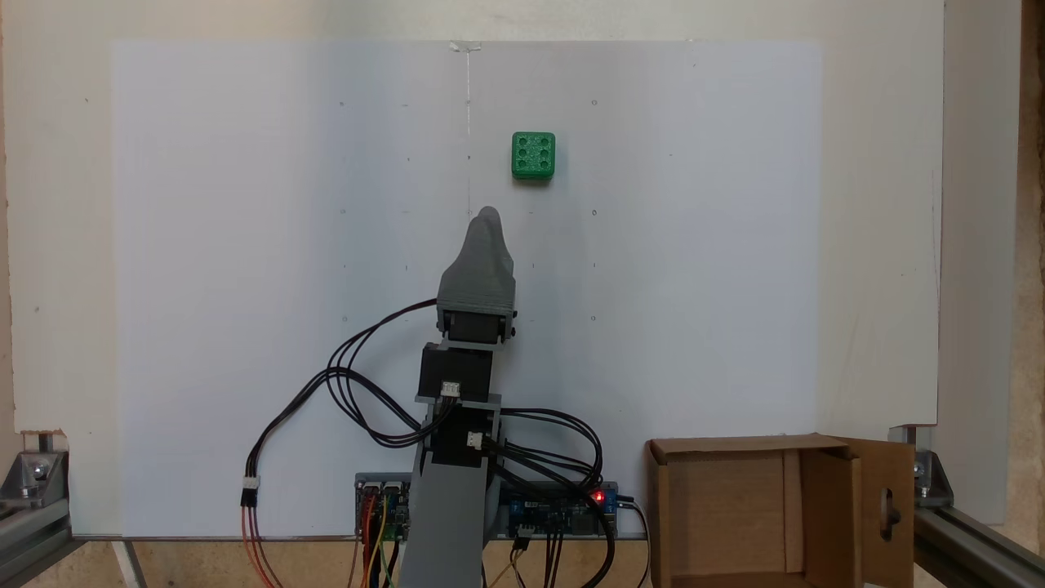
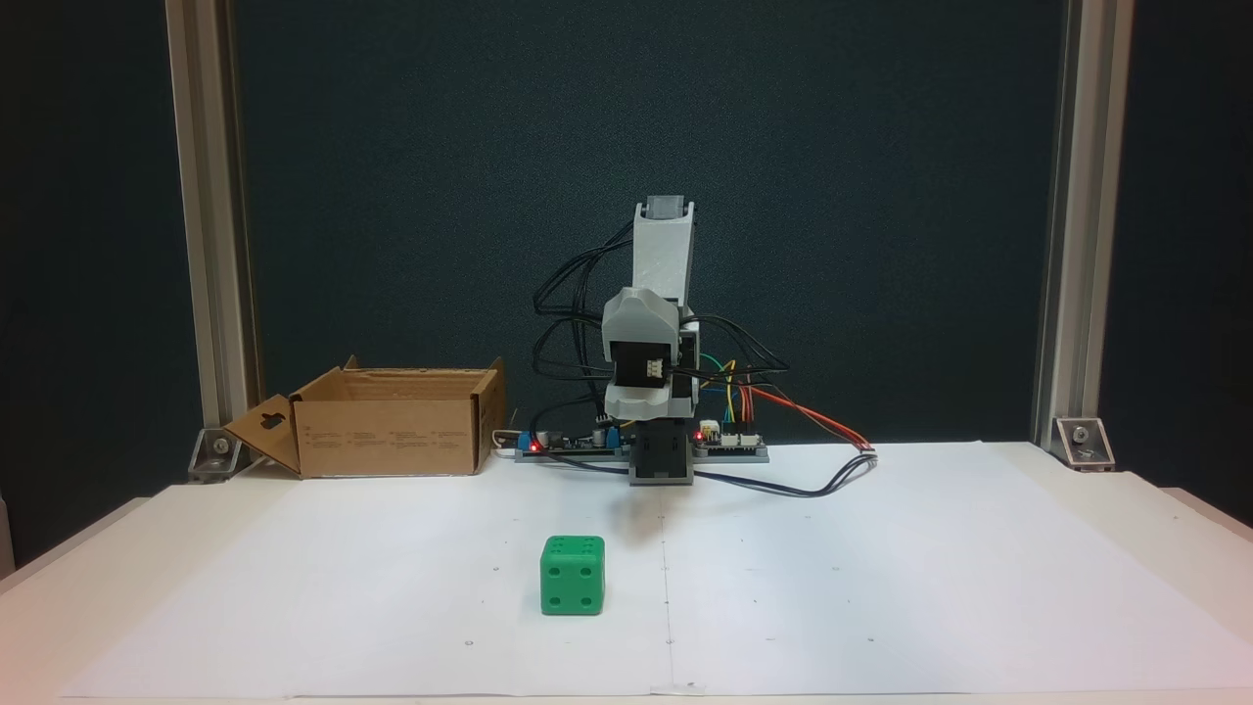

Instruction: Grasp a green dice and put it in the bin.

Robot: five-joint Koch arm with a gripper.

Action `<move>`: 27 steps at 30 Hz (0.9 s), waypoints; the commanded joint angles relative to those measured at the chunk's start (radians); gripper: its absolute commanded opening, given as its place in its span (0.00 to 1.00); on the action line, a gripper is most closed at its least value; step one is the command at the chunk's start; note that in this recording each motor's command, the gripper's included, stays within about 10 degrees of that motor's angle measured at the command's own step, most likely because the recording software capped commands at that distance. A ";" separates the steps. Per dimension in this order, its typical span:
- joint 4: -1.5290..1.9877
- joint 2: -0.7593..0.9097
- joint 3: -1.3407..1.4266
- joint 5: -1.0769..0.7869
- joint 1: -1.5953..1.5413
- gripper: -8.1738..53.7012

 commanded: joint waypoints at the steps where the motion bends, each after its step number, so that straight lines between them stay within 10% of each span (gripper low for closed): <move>1: -0.006 0.109 0.049 0.032 0.000 0.85; 27: 0.087 0.107 0.048 0.037 -0.048 0.84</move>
